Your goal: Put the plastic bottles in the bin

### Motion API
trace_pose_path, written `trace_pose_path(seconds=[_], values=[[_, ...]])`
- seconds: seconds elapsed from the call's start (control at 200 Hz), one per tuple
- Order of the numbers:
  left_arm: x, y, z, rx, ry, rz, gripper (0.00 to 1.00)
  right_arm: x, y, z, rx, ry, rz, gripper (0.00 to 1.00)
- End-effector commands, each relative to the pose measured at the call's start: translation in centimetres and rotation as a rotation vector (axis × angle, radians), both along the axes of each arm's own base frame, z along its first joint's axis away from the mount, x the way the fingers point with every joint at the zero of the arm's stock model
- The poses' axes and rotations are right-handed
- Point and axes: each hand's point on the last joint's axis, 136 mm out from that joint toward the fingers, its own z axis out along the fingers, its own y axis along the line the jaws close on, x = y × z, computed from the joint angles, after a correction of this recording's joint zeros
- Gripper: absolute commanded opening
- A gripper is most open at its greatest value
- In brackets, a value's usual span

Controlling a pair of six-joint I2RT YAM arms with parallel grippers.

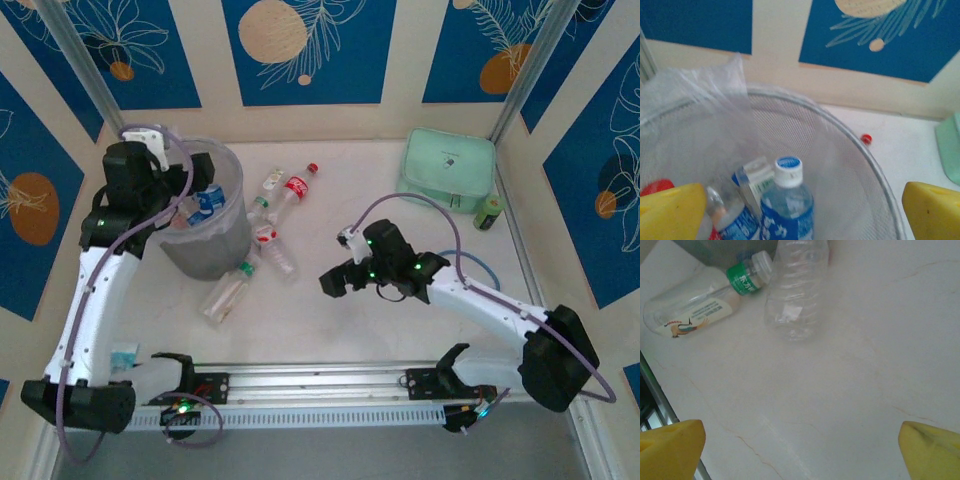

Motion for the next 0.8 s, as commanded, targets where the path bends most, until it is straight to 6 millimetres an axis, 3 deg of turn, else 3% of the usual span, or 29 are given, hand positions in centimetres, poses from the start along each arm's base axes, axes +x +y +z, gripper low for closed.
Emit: trace_pose_path(seconds=[0.0,0.215,0.345,0.515,0.675,0.795], values=[[-3.0,-2.1,-0.9,-0.072,0.077,-0.105,1.0,0.0,1.5,0.1,-0.05,-0.02,0.055,0.99],[-6.6,-4.7,-2.3,-0.163,0.081,-0.177,1.0,1.1,5.0,-2.1,-0.129,0.018,0.072,0.99],[-8.4,-6.7,-4.8,-0.084,0.125,-0.214,1.0,2.1,7.3,-3.5,-0.14,0.044,0.077,0.99],[-9.9,-8.0,-5.9,-0.069,0.134,-0.23,1.0,3.2,10.2,-5.7,-0.153,0.088,0.089,0.99],[-10.5,-8.8,-6.3,-0.131,0.109,-0.252,1.0,4.2,11.3,-7.6,-0.163,0.102,0.066,0.98],[-10.5,-9.7,-6.6,-0.213,0.092,-0.275,1.0,5.0,11.4,-8.6,-0.175,0.092,0.043,0.92]])
